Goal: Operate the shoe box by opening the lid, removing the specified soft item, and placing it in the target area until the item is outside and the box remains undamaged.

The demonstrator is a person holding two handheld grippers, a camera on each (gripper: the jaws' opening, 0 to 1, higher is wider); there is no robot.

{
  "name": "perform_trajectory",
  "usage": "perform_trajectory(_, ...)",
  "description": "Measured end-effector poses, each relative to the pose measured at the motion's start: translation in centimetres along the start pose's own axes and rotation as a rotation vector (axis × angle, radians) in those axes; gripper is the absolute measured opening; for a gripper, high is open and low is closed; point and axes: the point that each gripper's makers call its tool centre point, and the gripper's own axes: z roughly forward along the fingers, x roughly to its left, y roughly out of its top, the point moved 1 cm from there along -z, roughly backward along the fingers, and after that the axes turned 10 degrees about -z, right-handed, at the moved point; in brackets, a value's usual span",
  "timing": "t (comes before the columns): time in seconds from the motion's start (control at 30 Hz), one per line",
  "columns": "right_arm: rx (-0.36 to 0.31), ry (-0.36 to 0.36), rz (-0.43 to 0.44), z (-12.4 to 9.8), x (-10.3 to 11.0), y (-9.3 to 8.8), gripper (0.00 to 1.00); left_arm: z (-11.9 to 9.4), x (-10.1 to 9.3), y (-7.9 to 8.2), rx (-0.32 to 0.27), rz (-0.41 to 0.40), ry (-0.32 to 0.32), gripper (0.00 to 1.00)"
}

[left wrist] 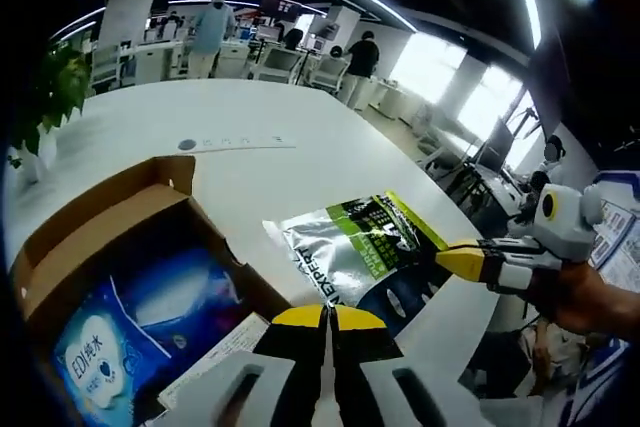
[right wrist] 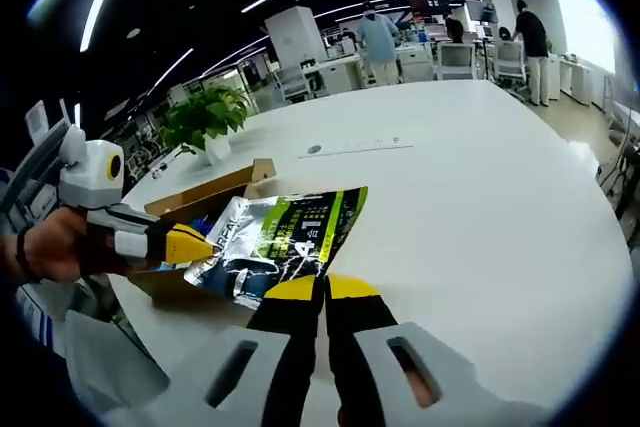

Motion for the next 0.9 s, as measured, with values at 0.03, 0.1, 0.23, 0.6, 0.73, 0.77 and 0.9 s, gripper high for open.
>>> perform_trajectory(0.03,0.002,-0.006,0.004,-0.2,-0.3,-0.2,0.00,0.2,-0.2,-0.1,0.003,0.001,-0.003,0.01)
perform_trajectory(0.1,0.003,-0.013,0.012,-0.5,-0.6,-0.6,0.00,0.5,-0.6,-0.3,0.012,0.009,-0.009,0.01)
perform_trajectory(0.23,0.008,-0.023,0.020,-0.8,-1.2,-1.2,0.00,1.1,-1.1,-0.8,0.026,0.017,-0.017,0.01)
perform_trajectory(0.6,0.018,-0.043,0.038,-0.8,-3.1,-1.5,0.00,2.9,-2.0,-0.4,0.048,0.031,-0.031,0.01)
perform_trajectory(0.73,0.023,-0.045,0.038,-0.4,-3.8,-1.4,0.00,3.7,-2.0,-0.1,0.054,0.032,-0.030,0.01)
perform_trajectory(0.77,0.025,-0.045,0.037,-0.3,-4.0,-1.3,0.00,3.8,-2.0,0.0,0.055,0.032,-0.030,0.01)
perform_trajectory(0.9,0.032,-0.044,0.035,0.1,-4.8,-1.3,0.00,4.7,-2.1,0.4,0.060,0.033,-0.028,0.01)
